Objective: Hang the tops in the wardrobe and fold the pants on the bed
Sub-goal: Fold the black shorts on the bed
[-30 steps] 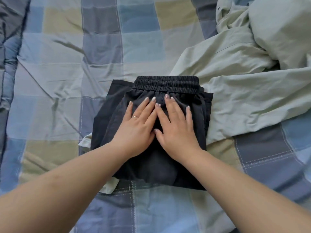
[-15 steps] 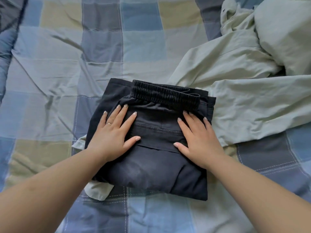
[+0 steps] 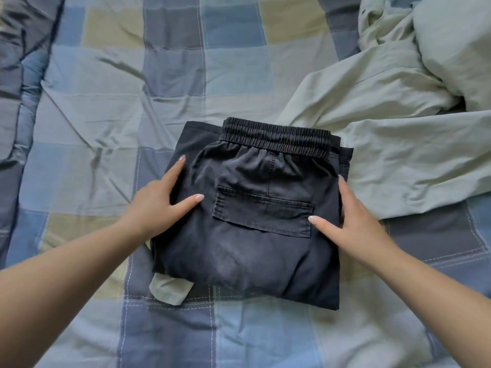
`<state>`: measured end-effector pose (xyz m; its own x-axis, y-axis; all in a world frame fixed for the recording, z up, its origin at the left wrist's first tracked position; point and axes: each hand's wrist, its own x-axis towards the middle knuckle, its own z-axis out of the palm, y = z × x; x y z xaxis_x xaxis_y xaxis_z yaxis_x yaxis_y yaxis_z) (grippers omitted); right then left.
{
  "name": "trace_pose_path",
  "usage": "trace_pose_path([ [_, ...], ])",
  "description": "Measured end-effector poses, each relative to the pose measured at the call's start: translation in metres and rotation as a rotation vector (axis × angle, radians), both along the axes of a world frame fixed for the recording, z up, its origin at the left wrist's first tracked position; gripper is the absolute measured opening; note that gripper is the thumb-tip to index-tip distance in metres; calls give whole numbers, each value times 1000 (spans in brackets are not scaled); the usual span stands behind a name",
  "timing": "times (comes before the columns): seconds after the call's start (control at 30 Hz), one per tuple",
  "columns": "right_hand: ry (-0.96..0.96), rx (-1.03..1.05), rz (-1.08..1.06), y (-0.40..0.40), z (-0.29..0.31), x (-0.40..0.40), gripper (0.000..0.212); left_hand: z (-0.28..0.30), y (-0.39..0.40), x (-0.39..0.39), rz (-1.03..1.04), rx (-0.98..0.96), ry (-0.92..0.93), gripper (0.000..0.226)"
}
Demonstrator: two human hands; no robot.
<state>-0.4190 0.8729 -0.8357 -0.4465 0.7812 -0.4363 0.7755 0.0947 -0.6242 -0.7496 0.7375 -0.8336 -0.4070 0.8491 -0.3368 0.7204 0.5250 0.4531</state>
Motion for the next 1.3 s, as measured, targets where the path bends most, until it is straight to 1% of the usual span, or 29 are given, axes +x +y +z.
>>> trace_pose_path([
  [0.07,65,18,-68,-5,-1,-2,106,3,5,4,-48,21,1,87],
  [0.13,93,78,-68,-14,2,-5,109,8,8,11,-125,73,21,87],
  [0.2,46,107,-15,-25,5,-13,106,12,9,17,-227,96,58,86],
  [0.3,-67,81,64,-36,7,-26,97,14,6,26,-325,61,69,78],
  [0.37,-111,84,69,-34,7,-30,87,12,5,32,-315,36,45,65],
  [0.43,-125,109,47,-33,12,-32,77,14,6,40,-280,38,79,56],
  [0.5,-122,144,30,-36,21,-33,72,22,4,48,-243,82,126,55],
  [0.63,-75,214,34,-52,49,-29,71,53,-6,61,-208,156,190,54],
  [0.7,-60,212,35,-63,71,-21,71,74,-16,69,-185,166,189,54],
  [0.77,-87,228,59,-77,95,-11,72,97,-28,79,-177,182,179,55],
  [0.93,-195,230,90,-118,165,22,72,159,-63,101,-295,178,140,57],
  [1.0,-216,228,85,-140,199,32,72,186,-79,109,-344,185,159,59],
  [1.07,-220,243,86,-160,233,35,71,212,-90,118,-352,183,146,57],
  [1.17,-230,255,5,-201,287,46,71,262,-107,129,-380,236,100,56],
  [1.23,-241,250,-92,-236,328,59,70,299,-121,138,-456,237,82,57],
  [1.3,-225,251,-140,-261,353,70,70,326,-131,142,-512,263,77,56],
])
